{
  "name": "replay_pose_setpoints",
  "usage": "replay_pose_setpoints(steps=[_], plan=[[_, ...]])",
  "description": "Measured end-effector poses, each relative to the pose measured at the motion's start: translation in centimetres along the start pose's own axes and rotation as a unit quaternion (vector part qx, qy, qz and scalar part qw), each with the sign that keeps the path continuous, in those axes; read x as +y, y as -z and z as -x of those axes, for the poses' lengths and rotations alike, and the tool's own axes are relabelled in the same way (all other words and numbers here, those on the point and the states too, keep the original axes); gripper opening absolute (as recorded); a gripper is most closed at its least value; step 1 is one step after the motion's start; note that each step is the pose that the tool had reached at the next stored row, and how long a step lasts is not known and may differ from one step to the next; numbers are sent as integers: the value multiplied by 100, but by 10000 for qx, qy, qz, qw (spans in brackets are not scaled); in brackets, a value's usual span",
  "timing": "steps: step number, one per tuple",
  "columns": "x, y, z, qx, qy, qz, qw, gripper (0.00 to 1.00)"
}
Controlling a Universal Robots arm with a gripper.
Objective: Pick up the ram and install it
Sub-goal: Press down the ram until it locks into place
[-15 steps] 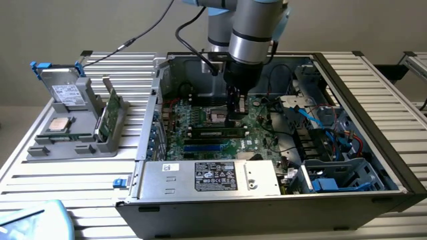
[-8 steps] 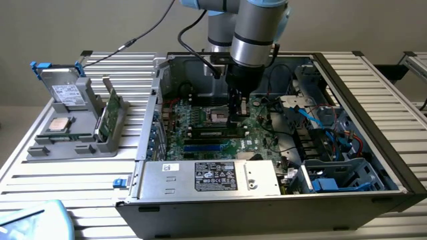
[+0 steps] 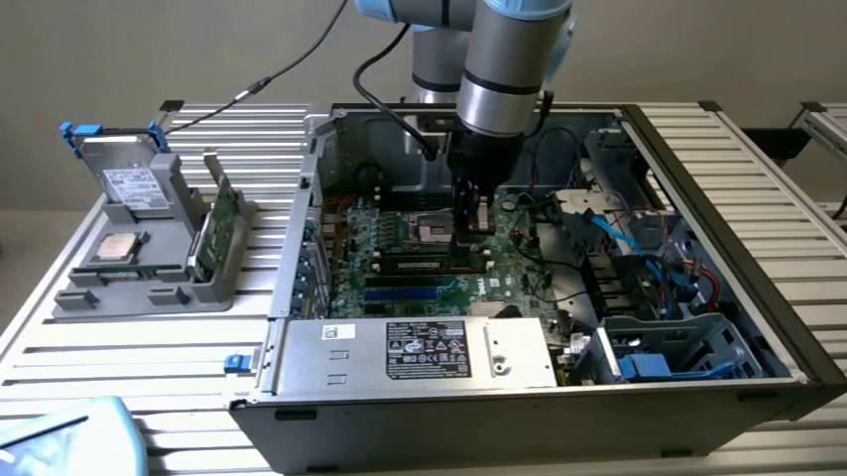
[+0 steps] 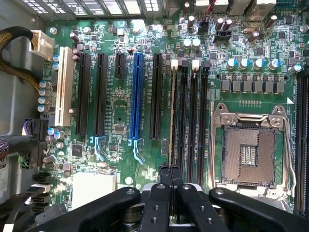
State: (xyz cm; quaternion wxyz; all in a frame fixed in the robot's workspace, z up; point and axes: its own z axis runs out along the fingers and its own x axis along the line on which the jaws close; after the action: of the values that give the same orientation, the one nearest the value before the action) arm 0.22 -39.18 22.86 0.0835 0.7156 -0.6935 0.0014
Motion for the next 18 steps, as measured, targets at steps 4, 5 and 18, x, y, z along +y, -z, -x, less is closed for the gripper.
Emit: replay_pose_setpoints(steps=[4, 5, 18], plan=[[-3, -27, 2, 4, -1, 2, 10000, 11], [-4, -34, 3, 3, -1, 1, 10000, 11], [83, -27, 37, -4, -2, -13, 10000, 11]])
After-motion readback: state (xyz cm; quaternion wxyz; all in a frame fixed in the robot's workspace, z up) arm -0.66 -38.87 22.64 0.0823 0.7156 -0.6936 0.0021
